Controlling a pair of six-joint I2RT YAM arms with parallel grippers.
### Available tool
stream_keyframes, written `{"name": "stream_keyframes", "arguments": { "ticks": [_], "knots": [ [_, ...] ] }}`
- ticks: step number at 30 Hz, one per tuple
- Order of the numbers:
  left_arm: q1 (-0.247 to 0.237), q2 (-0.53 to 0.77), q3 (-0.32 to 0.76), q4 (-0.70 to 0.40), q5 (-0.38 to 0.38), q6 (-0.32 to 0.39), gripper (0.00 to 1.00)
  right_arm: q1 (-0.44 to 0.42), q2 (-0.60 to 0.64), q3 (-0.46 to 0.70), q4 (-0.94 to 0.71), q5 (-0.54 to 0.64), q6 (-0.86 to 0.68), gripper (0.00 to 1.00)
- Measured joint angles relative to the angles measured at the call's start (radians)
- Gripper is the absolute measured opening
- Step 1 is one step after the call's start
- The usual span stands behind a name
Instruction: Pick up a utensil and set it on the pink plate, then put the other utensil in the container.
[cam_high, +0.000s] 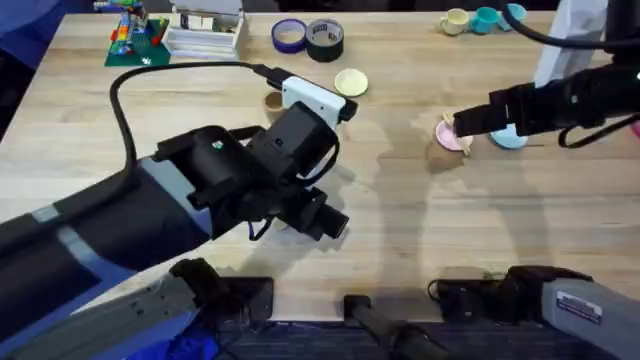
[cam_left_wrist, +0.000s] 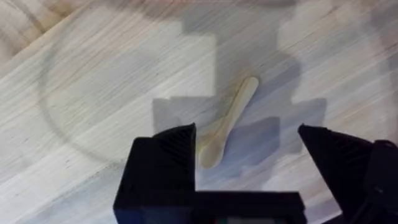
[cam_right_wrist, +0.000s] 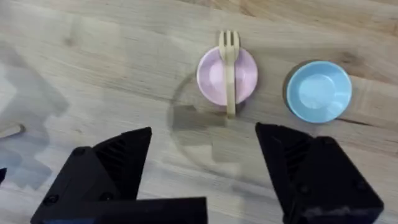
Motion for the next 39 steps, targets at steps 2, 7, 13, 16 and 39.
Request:
{"name": "stream_keyframes", "arguments": {
  "ticks": [2,7,13,16,39],
  "knots": [
    [0.000,0.001,-0.001,0.000,0.000,-0.005,0.995,0.000,0.000,0.000,0.000,0.000,0.000,0.997],
    [0.000,0.041,-0.001,0.014,0.000,-0.010,0.995,0.000,0.000,0.000,0.000,0.000,0.000,0.997],
    [0.000,0.072,-0.001,0.019,0.000,-0.012,0.995,0.000,0.000,0.000,0.002,0.000,-0.003,0.997],
    [0.000,0.072,-0.001,0.020,0.000,-0.013,0.995,0.000,0.000,0.000,0.004,0.000,-0.003,0.997],
    [0.000,0.154,0.033,-0.011,0.000,0.019,0.996,0.000,0.000,0.000,0.021,0.000,-0.003,0.997]
  ]
}}
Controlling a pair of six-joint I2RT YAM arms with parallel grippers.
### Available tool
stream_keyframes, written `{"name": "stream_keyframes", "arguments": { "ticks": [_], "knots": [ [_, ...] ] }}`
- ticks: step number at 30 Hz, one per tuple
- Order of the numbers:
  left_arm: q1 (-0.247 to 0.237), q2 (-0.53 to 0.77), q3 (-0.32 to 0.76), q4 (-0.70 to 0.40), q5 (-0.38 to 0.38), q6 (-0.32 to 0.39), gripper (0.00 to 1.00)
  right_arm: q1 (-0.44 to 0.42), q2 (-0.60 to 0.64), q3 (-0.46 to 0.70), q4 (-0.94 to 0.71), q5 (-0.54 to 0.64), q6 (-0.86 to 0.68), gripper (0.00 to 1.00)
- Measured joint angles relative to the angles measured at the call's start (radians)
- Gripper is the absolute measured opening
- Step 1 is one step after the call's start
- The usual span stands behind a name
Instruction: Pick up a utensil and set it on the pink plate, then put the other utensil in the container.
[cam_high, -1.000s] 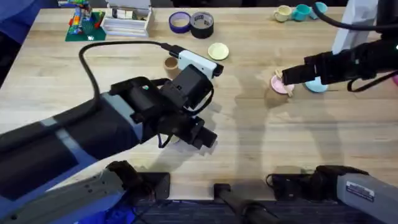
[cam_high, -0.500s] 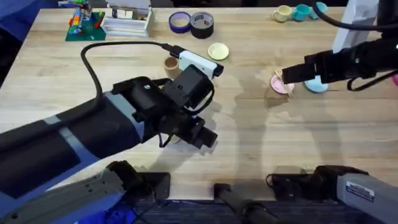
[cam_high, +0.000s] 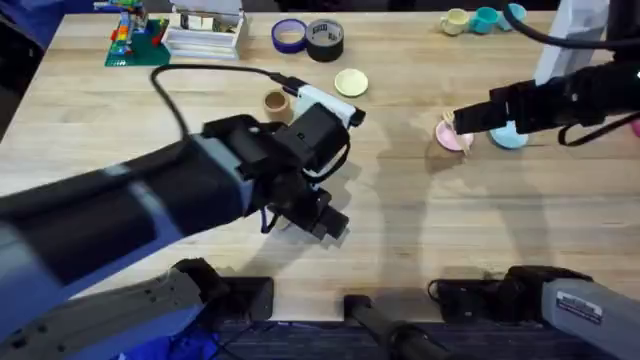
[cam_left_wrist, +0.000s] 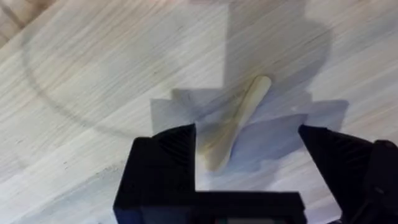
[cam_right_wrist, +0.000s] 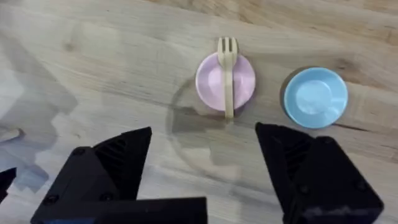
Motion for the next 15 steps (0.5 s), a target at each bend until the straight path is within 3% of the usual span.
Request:
{"name": "stream_keyframes", "arguments": {
  "ticks": [15],
  "knots": [
    [0.000,0.089,0.025,-0.022,-0.011,0.006,0.995,0.000,0.000,0.000,0.002,0.000,0.000,0.997]
  ]
}}
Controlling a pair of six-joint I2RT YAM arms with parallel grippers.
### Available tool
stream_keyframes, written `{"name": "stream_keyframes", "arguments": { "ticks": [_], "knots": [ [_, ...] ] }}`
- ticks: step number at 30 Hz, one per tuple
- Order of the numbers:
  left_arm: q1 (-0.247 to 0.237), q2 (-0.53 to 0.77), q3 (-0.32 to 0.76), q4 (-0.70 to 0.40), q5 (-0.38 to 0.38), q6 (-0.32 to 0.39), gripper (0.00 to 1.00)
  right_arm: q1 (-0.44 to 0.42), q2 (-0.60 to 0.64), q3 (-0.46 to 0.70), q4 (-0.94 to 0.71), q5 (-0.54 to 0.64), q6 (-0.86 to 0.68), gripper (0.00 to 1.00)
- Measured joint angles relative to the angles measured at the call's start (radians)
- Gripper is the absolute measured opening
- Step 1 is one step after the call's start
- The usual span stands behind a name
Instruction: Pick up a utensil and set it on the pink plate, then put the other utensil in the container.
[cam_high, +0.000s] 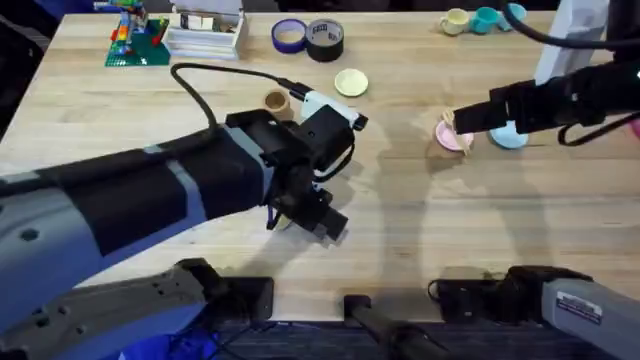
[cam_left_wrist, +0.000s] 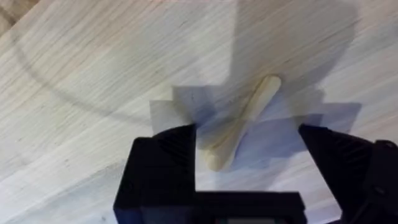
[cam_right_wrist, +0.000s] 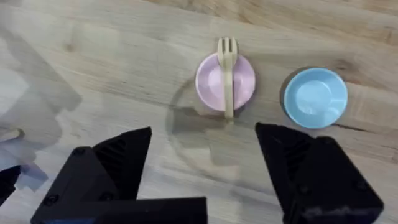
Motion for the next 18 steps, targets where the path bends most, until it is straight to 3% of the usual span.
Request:
{"name": "stream_keyframes", "arguments": {
  "ticks": [8,18],
  "knots": [
    [0.000,0.000,0.000,0.000,0.000,0.000,0.993,0.000,0.000,0.000,0.001,0.000,0.000,0.997],
    [0.000,0.000,0.000,0.000,0.004,0.001,0.824,0.000,0.000,0.000,0.002,0.000,0.000,0.997]
  ]
}}
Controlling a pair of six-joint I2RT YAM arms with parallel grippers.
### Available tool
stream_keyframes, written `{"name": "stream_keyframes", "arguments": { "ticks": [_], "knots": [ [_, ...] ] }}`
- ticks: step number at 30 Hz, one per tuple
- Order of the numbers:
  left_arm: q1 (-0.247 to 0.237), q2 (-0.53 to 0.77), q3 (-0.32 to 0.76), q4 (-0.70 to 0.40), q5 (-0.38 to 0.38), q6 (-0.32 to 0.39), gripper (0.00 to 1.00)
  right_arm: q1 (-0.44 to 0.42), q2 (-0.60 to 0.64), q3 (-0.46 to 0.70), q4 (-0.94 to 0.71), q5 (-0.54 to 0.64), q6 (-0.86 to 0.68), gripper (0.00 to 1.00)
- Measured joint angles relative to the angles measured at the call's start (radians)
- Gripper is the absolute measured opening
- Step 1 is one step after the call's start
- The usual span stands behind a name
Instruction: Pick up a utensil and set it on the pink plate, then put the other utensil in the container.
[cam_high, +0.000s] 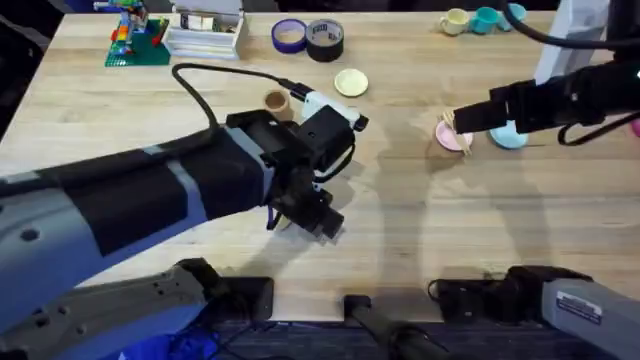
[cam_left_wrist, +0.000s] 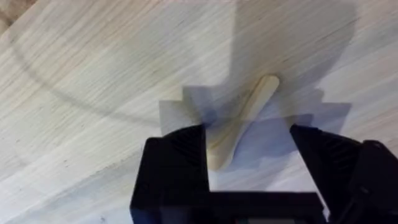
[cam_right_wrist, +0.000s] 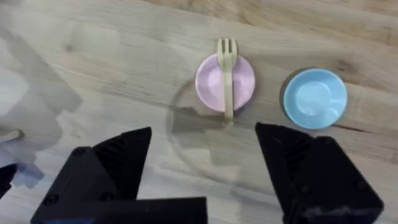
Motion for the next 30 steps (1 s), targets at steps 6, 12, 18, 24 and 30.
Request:
{"name": "stream_keyframes", "arguments": {
  "ticks": [6,12,18,24,30],
  "knots": [
    [0.000,0.001,0.002,0.015,-0.001,0.004,0.814,0.000,0.000,0.000,0.000,0.000,0.000,0.997],
    [0.000,0.009,0.016,0.063,-0.011,0.016,0.743,0.000,0.000,0.000,0.000,0.000,0.000,0.997],
    [0.000,0.011,0.016,0.060,-0.015,0.018,0.671,0.000,0.000,0.000,0.000,0.000,0.000,0.997],
    [0.000,0.011,0.016,0.060,-0.007,0.023,0.591,0.000,0.000,0.000,0.000,0.000,0.000,0.997],
    [0.000,0.026,0.020,0.059,0.012,0.023,0.598,0.000,0.000,0.000,0.000,0.000,0.000,0.997]
  ]
}}
